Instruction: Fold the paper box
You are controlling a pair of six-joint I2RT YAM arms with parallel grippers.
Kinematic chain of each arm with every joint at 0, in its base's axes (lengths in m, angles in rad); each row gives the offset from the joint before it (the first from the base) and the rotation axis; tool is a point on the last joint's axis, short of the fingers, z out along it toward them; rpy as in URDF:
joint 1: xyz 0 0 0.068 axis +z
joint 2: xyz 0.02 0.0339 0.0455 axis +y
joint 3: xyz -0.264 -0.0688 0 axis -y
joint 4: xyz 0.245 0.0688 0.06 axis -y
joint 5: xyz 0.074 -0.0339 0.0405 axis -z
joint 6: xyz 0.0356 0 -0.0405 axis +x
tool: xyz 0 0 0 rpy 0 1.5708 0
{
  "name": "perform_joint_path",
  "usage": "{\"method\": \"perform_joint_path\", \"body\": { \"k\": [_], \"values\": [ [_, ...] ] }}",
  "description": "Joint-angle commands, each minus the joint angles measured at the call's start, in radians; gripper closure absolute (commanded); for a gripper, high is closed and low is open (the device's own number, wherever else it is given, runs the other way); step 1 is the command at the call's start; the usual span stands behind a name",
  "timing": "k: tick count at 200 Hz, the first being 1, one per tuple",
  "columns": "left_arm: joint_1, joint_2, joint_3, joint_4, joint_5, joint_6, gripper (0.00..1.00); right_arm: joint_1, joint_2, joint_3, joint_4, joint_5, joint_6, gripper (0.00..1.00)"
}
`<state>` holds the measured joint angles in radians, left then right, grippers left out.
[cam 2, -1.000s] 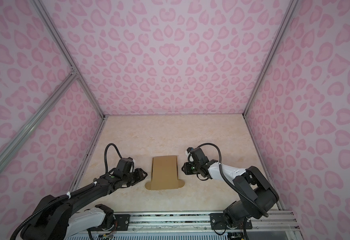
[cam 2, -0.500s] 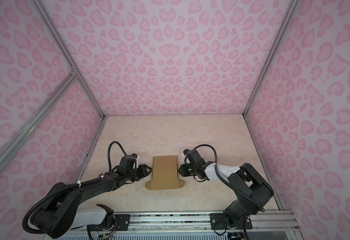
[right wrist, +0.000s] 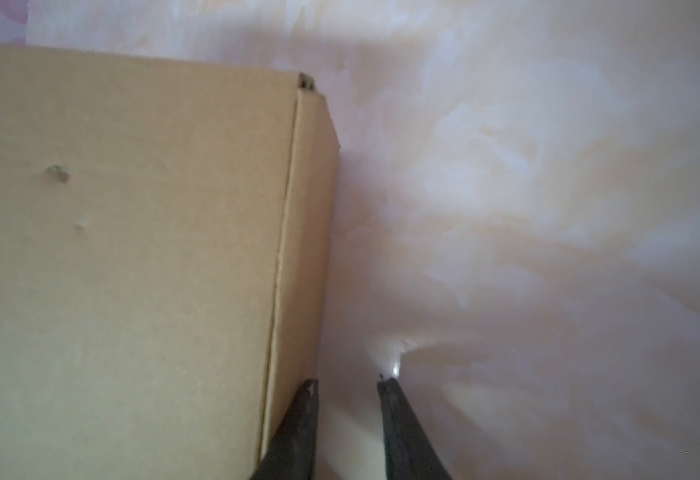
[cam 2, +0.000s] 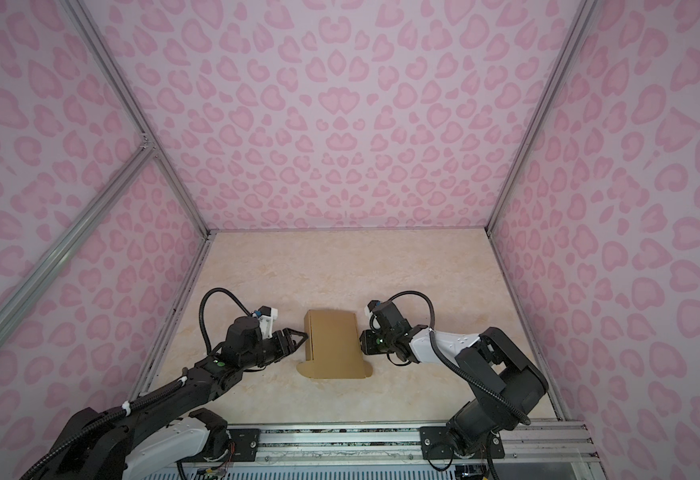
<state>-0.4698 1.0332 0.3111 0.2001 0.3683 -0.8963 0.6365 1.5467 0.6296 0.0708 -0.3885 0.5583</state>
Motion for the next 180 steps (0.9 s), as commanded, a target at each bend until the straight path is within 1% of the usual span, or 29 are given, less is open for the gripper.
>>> {"method": "perform_joint_path", "body": {
  "k": [1, 20, 54, 80, 129, 180],
  "values": [
    [-0.004, -0.049, -0.016, 0.069, 0.029, -0.027, 0.34, 0.003, -0.003, -0.002, 0.059, -0.038, -0.001, 0.71],
    [-0.013, -0.084, -0.028, 0.098, 0.028, -0.047, 0.31, 0.005, -0.003, -0.006, 0.065, -0.042, 0.000, 0.71],
    [-0.063, -0.095, -0.047, 0.168, 0.021, -0.087, 0.29, 0.020, -0.006, -0.011, 0.087, -0.048, 0.008, 0.71],
    [-0.081, -0.100, -0.063, 0.218, 0.012, -0.123, 0.29, 0.036, 0.001, -0.003, 0.090, -0.047, 0.009, 0.71],
    [-0.106, -0.159, -0.079, 0.239, -0.012, -0.164, 0.25, 0.052, 0.022, -0.007, 0.102, -0.050, 0.012, 0.71],
    [-0.148, -0.123, -0.097, 0.248, -0.011, -0.167, 0.24, 0.057, 0.029, -0.001, 0.105, -0.047, 0.014, 0.72]
  ]
}}
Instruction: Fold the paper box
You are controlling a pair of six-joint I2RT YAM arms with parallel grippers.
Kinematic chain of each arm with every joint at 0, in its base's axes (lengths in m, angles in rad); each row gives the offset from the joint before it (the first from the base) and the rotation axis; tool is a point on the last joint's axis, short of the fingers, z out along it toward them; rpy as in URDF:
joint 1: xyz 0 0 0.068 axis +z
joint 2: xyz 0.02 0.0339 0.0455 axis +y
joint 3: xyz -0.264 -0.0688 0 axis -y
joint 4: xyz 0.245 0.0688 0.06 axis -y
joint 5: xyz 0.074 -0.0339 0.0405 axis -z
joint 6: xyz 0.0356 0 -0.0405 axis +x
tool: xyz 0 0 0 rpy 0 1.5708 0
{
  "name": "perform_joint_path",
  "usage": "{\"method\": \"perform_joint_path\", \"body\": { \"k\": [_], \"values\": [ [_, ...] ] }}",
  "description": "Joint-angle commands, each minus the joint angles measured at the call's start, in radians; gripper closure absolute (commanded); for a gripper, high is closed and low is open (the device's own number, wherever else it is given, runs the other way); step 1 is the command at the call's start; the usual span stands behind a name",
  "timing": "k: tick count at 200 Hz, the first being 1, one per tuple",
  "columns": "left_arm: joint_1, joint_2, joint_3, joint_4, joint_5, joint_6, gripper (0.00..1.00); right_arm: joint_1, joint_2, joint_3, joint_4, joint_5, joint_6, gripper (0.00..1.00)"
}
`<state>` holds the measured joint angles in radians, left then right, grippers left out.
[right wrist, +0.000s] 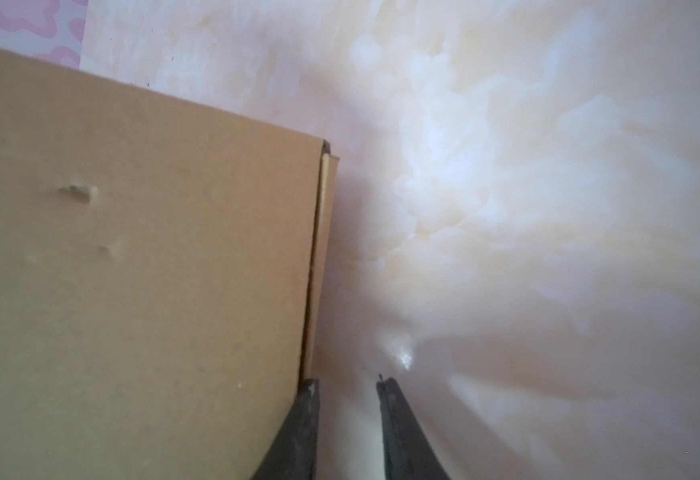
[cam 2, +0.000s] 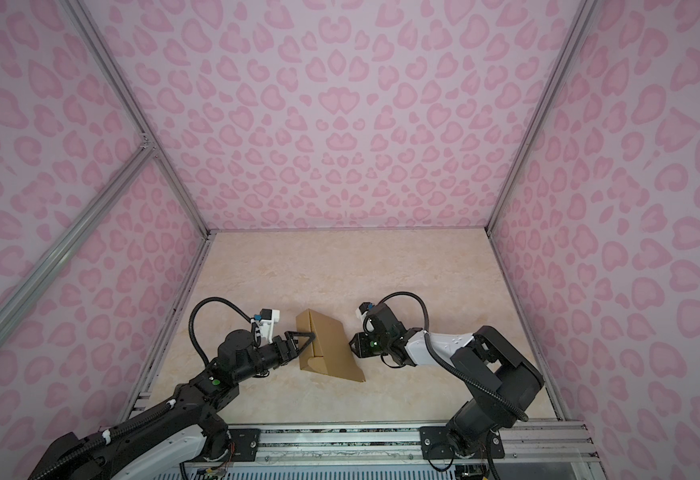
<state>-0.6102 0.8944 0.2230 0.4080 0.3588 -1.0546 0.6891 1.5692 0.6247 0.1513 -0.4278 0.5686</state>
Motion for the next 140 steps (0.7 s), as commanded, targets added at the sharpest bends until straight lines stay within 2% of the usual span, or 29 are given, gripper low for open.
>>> {"method": "perform_joint_path", "body": {
  "k": [1, 31, 51, 70, 79, 113, 140],
  "values": [
    [-0.008, 0.016, -0.009, 0.039, -0.001, -0.008, 0.24, 0.004, 0.007, 0.004, 0.024, -0.008, 0.004, 0.72],
    [-0.008, -0.006, -0.007, 0.024, -0.012, -0.009, 0.21, 0.007, 0.006, 0.005, 0.008, 0.003, -0.007, 0.72],
    [-0.008, -0.041, 0.007, -0.009, -0.030, 0.001, 0.14, 0.021, -0.006, 0.020, -0.038, 0.045, -0.032, 0.73],
    [-0.007, -0.084, 0.003, -0.016, -0.048, 0.006, 0.21, 0.031, -0.031, 0.023, -0.063, 0.080, -0.042, 0.73],
    [-0.007, -0.096, 0.009, -0.032, -0.058, 0.007, 0.21, 0.032, -0.044, 0.024, -0.070, 0.090, -0.044, 0.73],
    [-0.010, -0.073, -0.002, -0.009, -0.041, -0.006, 0.15, 0.041, -0.054, 0.047, -0.115, 0.119, -0.068, 0.74],
    [-0.010, -0.061, 0.002, -0.013, -0.035, -0.004, 0.13, 0.079, -0.088, 0.085, -0.184, 0.204, -0.093, 0.75]
  ]
}}
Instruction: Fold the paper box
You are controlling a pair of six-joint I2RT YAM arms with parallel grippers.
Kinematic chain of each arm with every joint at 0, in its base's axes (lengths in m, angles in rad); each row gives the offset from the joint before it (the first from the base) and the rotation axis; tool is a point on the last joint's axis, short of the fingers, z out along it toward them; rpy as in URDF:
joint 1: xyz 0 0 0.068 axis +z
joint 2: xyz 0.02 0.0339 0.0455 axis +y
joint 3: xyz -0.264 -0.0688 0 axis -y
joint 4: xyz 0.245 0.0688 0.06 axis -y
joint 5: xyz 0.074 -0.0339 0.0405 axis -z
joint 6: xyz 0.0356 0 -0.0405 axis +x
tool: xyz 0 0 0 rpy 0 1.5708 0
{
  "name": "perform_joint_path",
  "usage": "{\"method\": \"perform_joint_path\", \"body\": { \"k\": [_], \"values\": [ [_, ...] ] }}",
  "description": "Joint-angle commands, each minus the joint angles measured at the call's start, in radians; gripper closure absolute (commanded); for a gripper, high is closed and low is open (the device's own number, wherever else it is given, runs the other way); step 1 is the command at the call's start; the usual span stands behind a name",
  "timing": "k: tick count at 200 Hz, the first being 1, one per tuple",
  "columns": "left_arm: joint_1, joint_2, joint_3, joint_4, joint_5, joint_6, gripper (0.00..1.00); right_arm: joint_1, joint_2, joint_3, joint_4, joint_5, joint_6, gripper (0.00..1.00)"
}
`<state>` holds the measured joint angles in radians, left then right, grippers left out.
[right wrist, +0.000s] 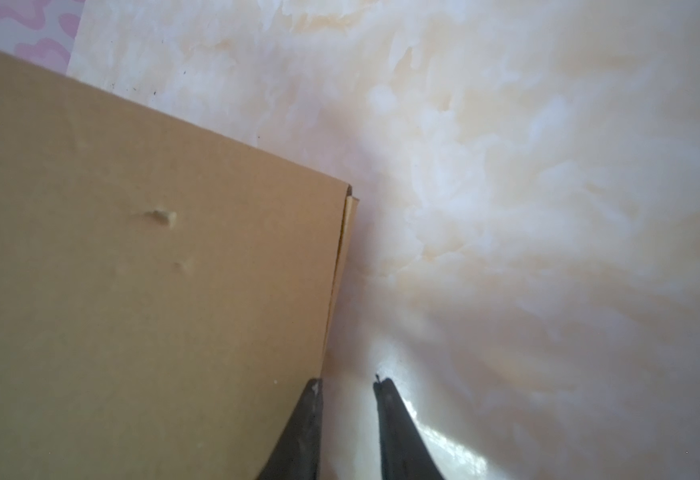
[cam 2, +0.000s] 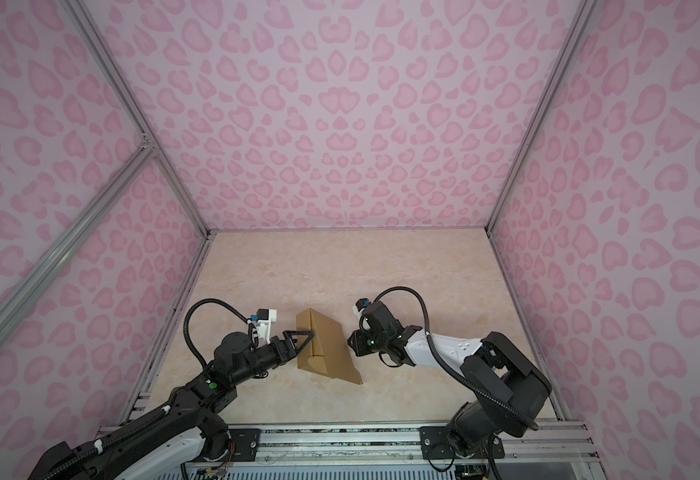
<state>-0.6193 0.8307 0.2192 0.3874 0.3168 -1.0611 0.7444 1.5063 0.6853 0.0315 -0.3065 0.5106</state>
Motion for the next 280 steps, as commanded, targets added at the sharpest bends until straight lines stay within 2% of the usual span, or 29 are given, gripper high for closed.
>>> {"method": "perform_joint_path", "body": {
  "k": [1, 32, 56, 157, 233, 280],
  "values": [
    [0.000, 0.003, 0.006, 0.007, 0.007, 0.003, 0.13, 0.025, -0.026, 0.026, -0.067, 0.085, -0.036, 0.75],
    [-0.001, -0.026, 0.018, -0.019, -0.004, 0.011, 0.12, 0.058, -0.075, 0.085, -0.134, 0.130, -0.061, 0.75],
    [-0.002, -0.014, 0.020, -0.010, 0.007, 0.007, 0.07, 0.061, -0.094, 0.101, -0.159, 0.157, -0.075, 0.75],
    [-0.012, 0.021, 0.038, -0.029, 0.005, 0.029, 0.12, 0.205, -0.153, 0.141, -0.101, 0.112, -0.051, 0.74],
    [-0.014, 0.021, 0.037, -0.026, -0.001, 0.029, 0.13, 0.260, -0.101, 0.145, -0.042, 0.084, -0.020, 0.74],
    [-0.016, -0.003, 0.029, -0.028, 0.002, 0.032, 0.21, 0.271, -0.078, 0.153, -0.022, 0.095, -0.012, 0.74]
  ]
}}
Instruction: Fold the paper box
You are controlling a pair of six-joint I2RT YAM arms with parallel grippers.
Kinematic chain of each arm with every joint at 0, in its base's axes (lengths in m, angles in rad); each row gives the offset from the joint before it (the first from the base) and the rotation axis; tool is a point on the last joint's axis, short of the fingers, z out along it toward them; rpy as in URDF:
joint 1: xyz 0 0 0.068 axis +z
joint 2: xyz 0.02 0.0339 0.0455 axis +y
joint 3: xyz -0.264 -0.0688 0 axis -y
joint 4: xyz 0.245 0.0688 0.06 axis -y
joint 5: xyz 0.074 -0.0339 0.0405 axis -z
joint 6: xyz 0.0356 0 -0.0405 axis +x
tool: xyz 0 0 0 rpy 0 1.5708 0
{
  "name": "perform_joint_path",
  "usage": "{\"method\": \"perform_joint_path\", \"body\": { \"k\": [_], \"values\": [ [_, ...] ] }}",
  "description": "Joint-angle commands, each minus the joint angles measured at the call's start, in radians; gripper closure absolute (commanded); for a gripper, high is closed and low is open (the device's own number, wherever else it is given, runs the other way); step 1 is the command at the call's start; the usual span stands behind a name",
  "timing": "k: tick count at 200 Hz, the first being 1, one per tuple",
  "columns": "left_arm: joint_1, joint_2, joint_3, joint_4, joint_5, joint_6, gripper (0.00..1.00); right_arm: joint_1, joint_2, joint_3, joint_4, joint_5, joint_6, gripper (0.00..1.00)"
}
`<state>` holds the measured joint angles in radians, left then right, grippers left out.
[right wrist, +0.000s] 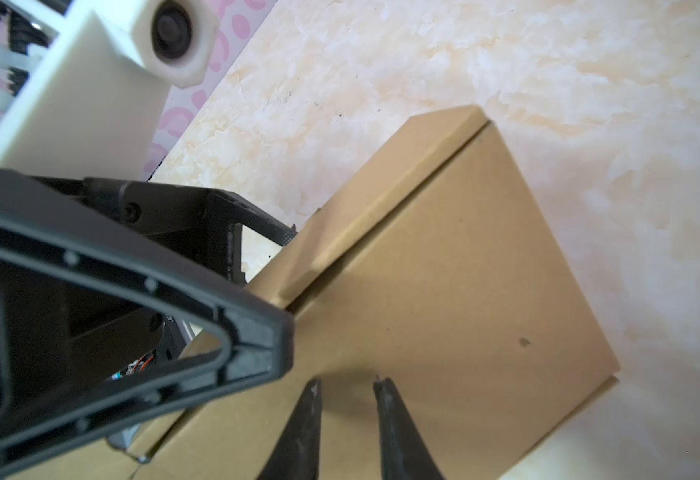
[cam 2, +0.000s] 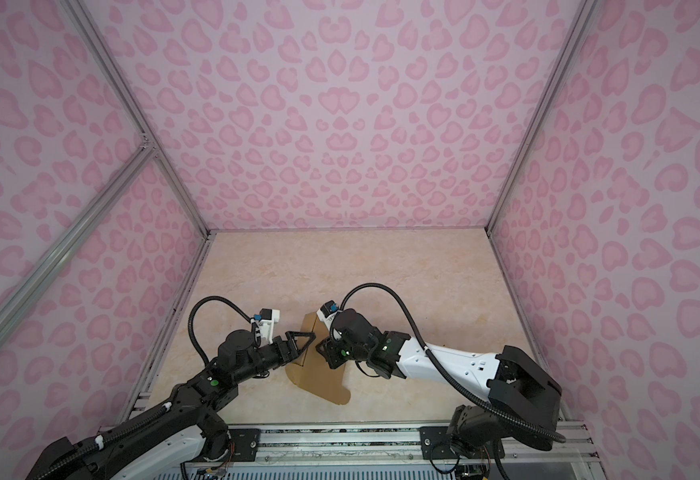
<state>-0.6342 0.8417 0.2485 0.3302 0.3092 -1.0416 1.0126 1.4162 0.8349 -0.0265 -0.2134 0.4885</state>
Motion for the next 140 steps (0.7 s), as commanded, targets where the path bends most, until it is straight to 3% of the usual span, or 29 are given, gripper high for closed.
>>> {"method": "perform_joint_path", "body": {
  "k": [1, 140],
  "values": [
    [0.000, -0.015, -0.001, 0.028, 0.010, 0.012, 0.21, 0.003, 0.013, 0.004, 0.035, 0.002, 0.010, 0.74],
    [-0.002, -0.074, 0.023, -0.089, -0.002, 0.083, 0.39, -0.046, -0.038, -0.013, -0.001, -0.013, -0.021, 0.74]
  ]
}}
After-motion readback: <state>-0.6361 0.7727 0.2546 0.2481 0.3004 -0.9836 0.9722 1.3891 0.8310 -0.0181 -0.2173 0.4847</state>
